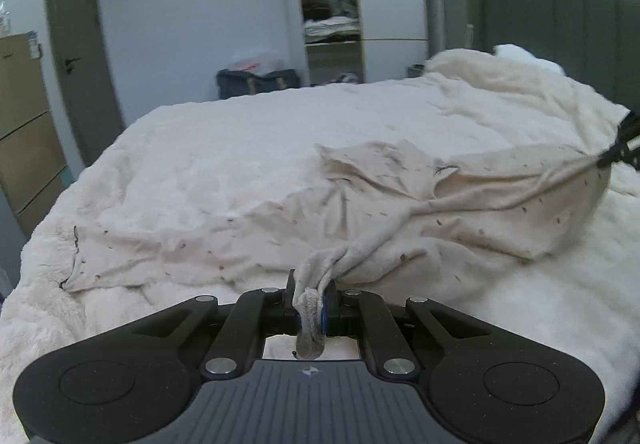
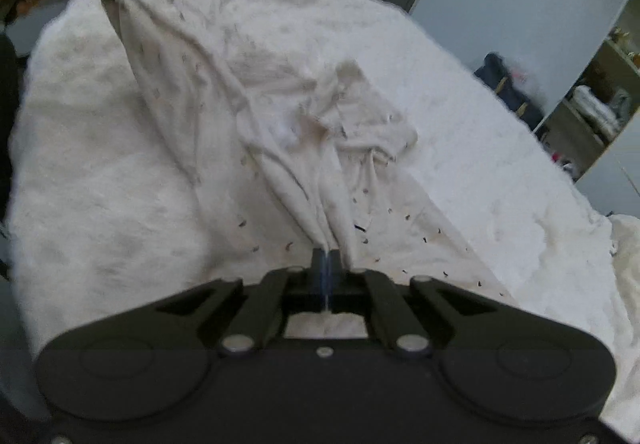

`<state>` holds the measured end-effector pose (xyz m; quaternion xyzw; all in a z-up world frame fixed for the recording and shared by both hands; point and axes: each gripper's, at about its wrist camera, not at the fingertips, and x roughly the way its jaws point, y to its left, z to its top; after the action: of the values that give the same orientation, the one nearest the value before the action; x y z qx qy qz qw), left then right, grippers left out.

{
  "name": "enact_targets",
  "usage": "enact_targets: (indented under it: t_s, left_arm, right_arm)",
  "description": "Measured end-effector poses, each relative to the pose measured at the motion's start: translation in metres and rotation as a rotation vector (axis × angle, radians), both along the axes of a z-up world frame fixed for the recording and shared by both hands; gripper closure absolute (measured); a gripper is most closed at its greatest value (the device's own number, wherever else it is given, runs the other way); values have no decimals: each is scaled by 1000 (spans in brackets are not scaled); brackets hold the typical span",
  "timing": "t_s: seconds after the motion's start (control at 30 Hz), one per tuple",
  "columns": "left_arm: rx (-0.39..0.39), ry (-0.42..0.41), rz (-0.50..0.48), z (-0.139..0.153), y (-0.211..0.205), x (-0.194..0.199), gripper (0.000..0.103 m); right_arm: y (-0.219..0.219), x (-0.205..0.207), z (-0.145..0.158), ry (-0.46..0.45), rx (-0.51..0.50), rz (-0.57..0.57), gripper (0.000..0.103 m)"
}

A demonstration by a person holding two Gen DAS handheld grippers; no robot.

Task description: Fold clothes

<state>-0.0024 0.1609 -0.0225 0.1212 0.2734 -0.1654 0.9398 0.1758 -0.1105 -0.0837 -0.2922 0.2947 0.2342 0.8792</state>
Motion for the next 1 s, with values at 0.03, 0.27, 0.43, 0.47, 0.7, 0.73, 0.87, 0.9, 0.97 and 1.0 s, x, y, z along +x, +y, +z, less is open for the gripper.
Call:
enact_targets:
  t_s: [0.03, 0.27, 0.43, 0.47, 0.7, 0.73, 0.87, 0.9, 0.97, 1.0]
  left_arm:
    - [24, -8, -36, 1, 0, -13, 96]
    - [179, 123, -58, -30, 20, -63, 95]
    - [191, 181, -48, -34, 22, -72, 82]
    - [204, 168, -53, -32, 19, -73, 69]
    - [421, 92, -352, -41, -49, -72, 51]
    - [493, 86, -405, -51, -64, -72, 51]
    - [551, 100, -494, -87, -102, -58, 51]
    - [545, 107, -500, -92, -106, -54, 51]
    - [581, 100, -496, -114, -121, -45, 51]
    - [606, 87, -487, -121, -126, -43, 50]
  right_arm:
    - [-2, -17, 2, -13, 2, -2, 103]
    - [-32, -115, -34, -18, -26, -46, 103]
    - [-45, -139, -55, 38, -43, -111, 103]
    - [-42, -138, -52, 28, -39, -111, 103]
    - [15, -116, -61, 12, -111, 137, 62]
    - [26, -112, -72, 25, -153, 200, 60]
    - [51, -101, -108, 25, -311, 302, 60]
    - [57, -98, -117, 22, -350, 320, 60]
    - [66, -92, -133, 19, -417, 334, 62]
    - [70, -89, -138, 18, -428, 329, 64]
